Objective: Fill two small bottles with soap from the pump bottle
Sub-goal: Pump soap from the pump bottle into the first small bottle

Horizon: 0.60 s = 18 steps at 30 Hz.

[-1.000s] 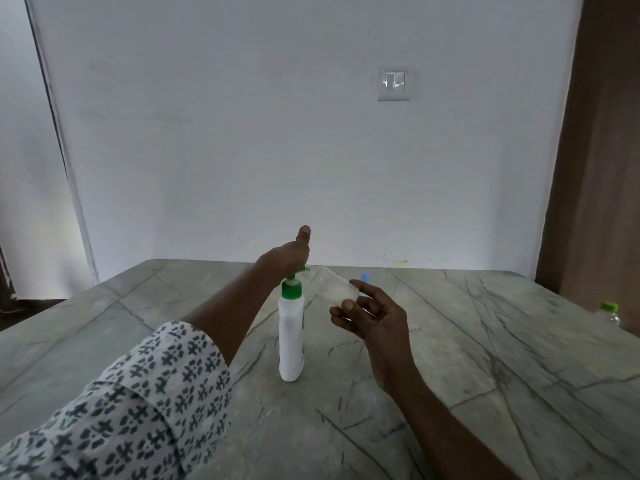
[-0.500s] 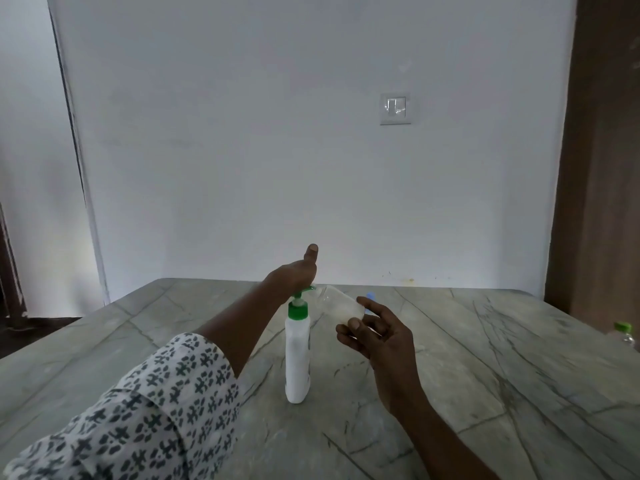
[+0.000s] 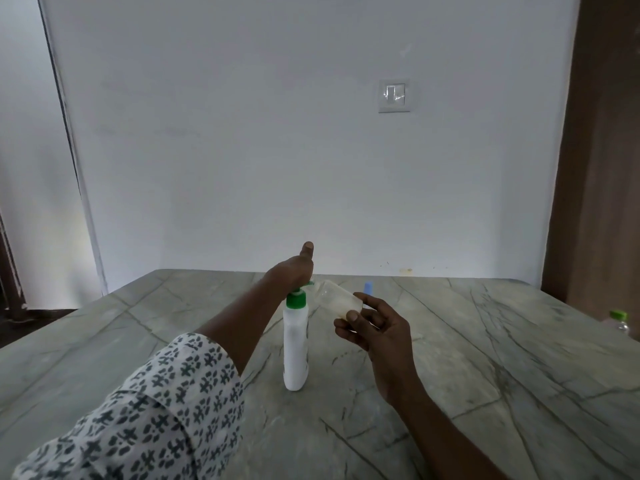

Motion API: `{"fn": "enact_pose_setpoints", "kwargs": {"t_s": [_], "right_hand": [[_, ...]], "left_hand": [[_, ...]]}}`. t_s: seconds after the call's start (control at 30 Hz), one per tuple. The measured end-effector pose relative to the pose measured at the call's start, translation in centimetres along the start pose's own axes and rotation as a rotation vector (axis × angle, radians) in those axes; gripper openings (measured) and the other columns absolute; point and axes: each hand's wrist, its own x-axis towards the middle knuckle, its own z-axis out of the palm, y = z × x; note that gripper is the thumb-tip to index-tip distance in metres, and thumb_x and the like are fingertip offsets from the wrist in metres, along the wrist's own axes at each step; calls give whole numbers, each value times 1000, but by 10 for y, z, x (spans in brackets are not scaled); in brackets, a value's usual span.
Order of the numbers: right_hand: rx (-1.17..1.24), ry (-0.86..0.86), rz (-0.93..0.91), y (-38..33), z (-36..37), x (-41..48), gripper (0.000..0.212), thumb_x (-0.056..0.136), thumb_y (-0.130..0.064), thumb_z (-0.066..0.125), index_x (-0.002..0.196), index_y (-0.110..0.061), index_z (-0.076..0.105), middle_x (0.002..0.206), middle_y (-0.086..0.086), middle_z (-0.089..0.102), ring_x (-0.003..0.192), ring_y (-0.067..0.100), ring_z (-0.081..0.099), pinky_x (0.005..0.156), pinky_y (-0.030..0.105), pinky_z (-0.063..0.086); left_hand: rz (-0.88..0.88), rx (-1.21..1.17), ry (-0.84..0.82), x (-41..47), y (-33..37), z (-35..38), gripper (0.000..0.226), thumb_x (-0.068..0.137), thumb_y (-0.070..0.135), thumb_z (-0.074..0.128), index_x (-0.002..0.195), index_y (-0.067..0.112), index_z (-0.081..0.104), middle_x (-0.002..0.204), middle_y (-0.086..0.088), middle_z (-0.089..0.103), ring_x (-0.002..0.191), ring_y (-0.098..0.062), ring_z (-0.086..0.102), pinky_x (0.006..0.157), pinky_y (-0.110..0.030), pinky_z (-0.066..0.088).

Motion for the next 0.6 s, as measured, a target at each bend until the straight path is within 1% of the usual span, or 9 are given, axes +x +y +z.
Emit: {"fn": "enact_pose_setpoints", "kwargs": {"t_s": [0.07, 0.17, 0.2, 0.3, 0.4, 0.6], "right_hand": [[3, 0, -1, 0, 0, 0, 33, 85, -1, 68, 116, -14, 64, 101, 13, 74, 83, 35, 74, 73, 35, 61], [19, -14, -10, 0, 1, 0, 35, 86, 0, 68, 118, -12, 63, 100, 17, 74, 85, 36, 74, 75, 36, 61], [28, -18, -12, -1, 1, 0, 36, 86, 0, 67, 119, -12, 63, 100, 17, 74, 85, 37, 74, 75, 37, 61], [57, -12, -15, -3, 2, 1, 37, 86, 2, 66, 120, -13, 62, 98, 17, 75, 86, 37, 74, 75, 37, 61], [68, -6, -16, -4, 2, 2, 37, 86, 1, 66, 121, -11, 62, 98, 17, 75, 86, 37, 74, 76, 37, 61], [26, -4, -2, -1, 1, 1, 33, 87, 0, 66, 117, -12, 64, 97, 12, 76, 85, 36, 74, 73, 36, 62]], "left_hand": [[0, -15, -13, -1, -1, -1, 81, 97, 62, 6, 149, 4, 28, 153, -22, 30, 141, -34, 30, 115, -44, 21], [-3, -34, -24, -1, 0, -5, 84, 94, 66, 8, 148, 5, 29, 151, -21, 33, 137, -35, 36, 111, -44, 31], [-2, -34, -24, -1, 2, -7, 85, 94, 67, 8, 148, 5, 29, 151, -21, 32, 137, -36, 35, 111, -44, 31], [2, -10, -19, -1, 7, -10, 87, 93, 68, 7, 149, 5, 27, 154, -22, 27, 140, -37, 30, 116, -46, 26], [9, 8, -16, -3, 8, -10, 85, 94, 66, 5, 149, 4, 28, 154, -22, 26, 142, -36, 27, 117, -46, 22], [16, -10, -9, -1, 4, -4, 81, 97, 61, 4, 149, 4, 28, 154, -21, 28, 142, -34, 27, 116, -43, 19]]}}
